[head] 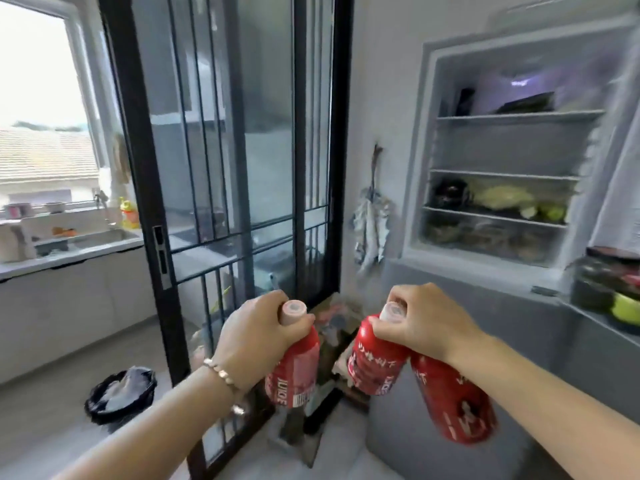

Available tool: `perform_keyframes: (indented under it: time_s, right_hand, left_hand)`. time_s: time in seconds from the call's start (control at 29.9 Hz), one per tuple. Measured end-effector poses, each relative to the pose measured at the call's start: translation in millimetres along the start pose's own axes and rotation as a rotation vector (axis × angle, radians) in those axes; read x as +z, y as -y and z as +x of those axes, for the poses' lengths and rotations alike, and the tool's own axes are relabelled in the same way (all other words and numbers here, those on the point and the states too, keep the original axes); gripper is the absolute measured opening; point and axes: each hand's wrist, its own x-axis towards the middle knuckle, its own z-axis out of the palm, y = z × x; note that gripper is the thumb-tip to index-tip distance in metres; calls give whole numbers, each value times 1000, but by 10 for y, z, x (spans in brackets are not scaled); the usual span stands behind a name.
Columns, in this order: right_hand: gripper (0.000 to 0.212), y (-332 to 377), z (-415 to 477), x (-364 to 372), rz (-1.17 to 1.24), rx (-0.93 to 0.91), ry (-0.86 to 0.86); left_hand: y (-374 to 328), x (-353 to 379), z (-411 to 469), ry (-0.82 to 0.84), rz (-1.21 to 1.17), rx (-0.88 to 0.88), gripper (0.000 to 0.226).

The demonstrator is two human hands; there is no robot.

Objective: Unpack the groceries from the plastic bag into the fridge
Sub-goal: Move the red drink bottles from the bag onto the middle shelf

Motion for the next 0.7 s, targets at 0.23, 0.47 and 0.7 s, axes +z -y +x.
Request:
perform_keyframes:
  time_s: [0.23,0.47,0.7]
  right_hand:
    - [34,-808,1200,-352,-110,237,-200]
    - [36,-1887,2222,-825,-154,348,-428]
    - [30,-3268,3361,-1480,-217,311,-587]
  left_hand:
    - [-415,685,1947,60,-233,198,20]
    - [-1081,1559,3474,92,-333,361,22]
    - [-2032,2573,4829,13,-449,448,24]
